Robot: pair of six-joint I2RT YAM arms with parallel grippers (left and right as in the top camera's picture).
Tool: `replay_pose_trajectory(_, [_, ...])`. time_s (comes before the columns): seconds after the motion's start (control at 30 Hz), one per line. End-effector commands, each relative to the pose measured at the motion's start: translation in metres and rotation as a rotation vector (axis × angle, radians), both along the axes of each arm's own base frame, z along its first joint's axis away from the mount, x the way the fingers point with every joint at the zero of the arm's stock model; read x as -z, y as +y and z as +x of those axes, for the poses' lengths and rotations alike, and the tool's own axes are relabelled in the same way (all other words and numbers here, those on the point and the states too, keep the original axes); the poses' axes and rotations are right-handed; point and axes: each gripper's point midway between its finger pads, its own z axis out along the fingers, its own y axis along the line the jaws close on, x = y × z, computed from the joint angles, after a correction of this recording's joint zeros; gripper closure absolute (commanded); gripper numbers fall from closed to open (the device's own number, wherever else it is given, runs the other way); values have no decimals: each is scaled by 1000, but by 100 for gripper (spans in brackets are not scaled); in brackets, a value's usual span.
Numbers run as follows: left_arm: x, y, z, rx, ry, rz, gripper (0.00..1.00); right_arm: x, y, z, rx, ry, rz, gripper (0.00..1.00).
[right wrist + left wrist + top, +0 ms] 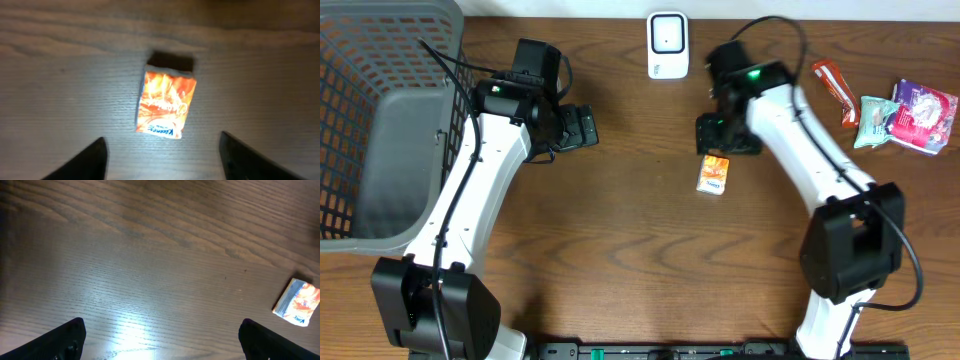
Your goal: Scan the item barcode
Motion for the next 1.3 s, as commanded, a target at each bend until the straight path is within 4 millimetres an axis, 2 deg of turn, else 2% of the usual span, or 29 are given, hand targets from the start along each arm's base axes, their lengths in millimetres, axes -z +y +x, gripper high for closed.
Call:
replay_pose_trajectory(0.0, [4,3,-2,11,13,17,2,22,0,-9,119,-37,-162,43])
replay_pose_trajectory(0.07, [4,3,-2,11,13,17,2,34,7,-13,128,-60,-202,44])
replay_pose_trajectory(0.13, [4,3,-2,11,13,17,2,52,9,-19,184,-86,-250,54])
replay_pose_trajectory(0.23, [4,3,-2,11,13,17,2,69,15,-23,165,-89,-253,55])
replay_pose_trajectory(0.43, [4,3,-2,11,13,17,2,95,9,-29,174,-70,-299,60])
replay_pose_trajectory(0.47, [4,3,-2,11,13,17,2,98,9,-30,173,-65,-302,66])
replay_pose_trajectory(0.57, [4,3,-2,11,13,17,2,100,9,-30,165,-57,-301,91])
replay_pose_trajectory(0.6, [4,3,-2,11,13,17,2,99,10,-29,151,-53,-290,98])
replay_pose_trajectory(0.7, [4,3,-2,11,13,17,2,86,20,-22,93,-35,-213,99])
replay_pose_trajectory(0.8, [4,3,-2,11,13,17,2,59,30,-10,42,-24,-87,99])
replay_pose_trajectory(0.93, [4,3,-2,11,13,17,2,21,55,3,-82,7,231,99])
replay_pose_trajectory(1.03, [4,3,-2,11,13,17,2,-2,74,0,-189,53,546,99])
replay_pose_trajectory(1.17, [4,3,-2,11,13,17,2,-13,81,-6,-246,87,841,99])
replay_pose_trajectory(1.27, [4,3,-2,11,13,17,2,6,70,-7,-199,85,893,99])
